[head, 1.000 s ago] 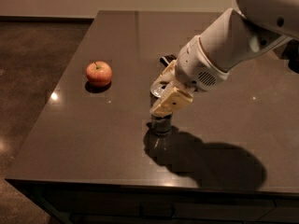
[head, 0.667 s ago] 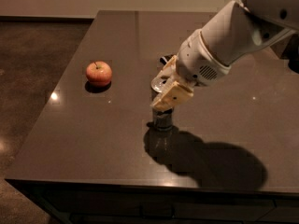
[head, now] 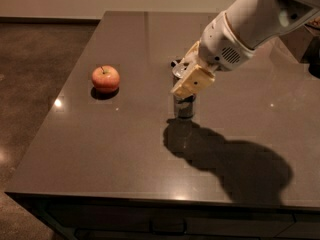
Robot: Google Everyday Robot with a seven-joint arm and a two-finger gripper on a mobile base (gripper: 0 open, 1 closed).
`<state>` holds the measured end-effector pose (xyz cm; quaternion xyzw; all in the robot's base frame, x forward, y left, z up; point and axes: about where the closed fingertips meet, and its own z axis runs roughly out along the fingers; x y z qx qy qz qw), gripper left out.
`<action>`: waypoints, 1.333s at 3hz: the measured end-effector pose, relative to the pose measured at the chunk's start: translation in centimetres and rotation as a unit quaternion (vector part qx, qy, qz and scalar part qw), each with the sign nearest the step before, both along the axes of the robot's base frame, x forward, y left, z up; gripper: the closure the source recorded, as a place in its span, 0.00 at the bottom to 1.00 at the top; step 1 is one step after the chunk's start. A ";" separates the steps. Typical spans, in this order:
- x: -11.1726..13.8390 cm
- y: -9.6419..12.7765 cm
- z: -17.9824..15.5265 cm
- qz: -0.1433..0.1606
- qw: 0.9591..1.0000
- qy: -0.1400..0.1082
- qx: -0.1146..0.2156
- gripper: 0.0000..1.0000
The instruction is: Move redbull can near rxbar chocolate
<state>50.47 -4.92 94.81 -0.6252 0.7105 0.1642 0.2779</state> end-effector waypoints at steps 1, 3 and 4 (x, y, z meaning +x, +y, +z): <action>2.6 -1.3 0.1 -0.020 1.000 0.002 0.001 1.00; 7.8 -4.0 0.1 -0.063 0.998 0.009 0.017 1.00; 9.8 -4.7 0.2 -0.084 0.996 0.015 0.032 1.00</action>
Offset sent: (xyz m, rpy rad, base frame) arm 0.0859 -0.0506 -0.0050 0.0240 0.0224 -0.1441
